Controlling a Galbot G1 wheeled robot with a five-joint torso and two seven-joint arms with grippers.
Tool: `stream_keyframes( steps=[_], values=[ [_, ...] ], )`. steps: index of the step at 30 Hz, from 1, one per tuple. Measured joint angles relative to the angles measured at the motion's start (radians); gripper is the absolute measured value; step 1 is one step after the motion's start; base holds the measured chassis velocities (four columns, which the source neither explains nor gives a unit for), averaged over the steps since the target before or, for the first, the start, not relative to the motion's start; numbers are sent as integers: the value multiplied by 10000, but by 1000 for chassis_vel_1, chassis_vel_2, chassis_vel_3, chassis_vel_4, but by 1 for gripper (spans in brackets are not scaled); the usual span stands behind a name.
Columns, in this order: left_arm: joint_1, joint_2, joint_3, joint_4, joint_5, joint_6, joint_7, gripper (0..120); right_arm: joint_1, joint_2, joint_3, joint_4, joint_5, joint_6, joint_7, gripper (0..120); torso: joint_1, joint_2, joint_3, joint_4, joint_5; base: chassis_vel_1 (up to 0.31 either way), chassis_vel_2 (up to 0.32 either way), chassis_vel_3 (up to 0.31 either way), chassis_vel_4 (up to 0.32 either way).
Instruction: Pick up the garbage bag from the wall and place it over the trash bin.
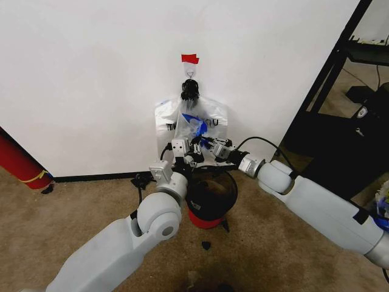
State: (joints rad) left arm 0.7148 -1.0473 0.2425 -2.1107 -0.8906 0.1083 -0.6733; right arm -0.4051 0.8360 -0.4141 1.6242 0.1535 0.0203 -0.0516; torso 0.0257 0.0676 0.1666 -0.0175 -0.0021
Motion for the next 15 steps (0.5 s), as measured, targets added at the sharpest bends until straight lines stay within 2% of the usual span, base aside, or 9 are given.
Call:
stream_keyframes(
  steps=[5, 6, 12, 13, 15],
  values=[
    [77, 77, -114, -9, 18, -3, 0, 0, -717, 277, 742, 453, 1903, -479, 766, 0, 0, 0, 0, 2, 1, 0, 0, 0, 0],
    [77, 77, -114, -9, 18, -3, 0, 0, -717, 277, 742, 453, 1903, -479, 766, 0, 0, 0, 0, 2, 1, 0, 0, 0, 0],
    [427, 109, -551, 26, 146, -124, 42, 0, -2539, 675, 2985, 1650, 4817, -56, 943, 0, 0, 0, -1, 1, 2, 0, 0, 0, 0],
    [427, 109, -551, 26, 146, -124, 42, 0, -2539, 675, 2985, 1650, 4817, -56, 943, 0, 0, 0, -1, 1, 2, 0, 0, 0, 0],
    [595, 108, -738, 58, 193, -187, 70, 0, -3184, 806, 3752, 2155, 5750, 34, 927, 0, -1, 0, -2, -1, 0, 0, 0, 0, 0]
  ],
)
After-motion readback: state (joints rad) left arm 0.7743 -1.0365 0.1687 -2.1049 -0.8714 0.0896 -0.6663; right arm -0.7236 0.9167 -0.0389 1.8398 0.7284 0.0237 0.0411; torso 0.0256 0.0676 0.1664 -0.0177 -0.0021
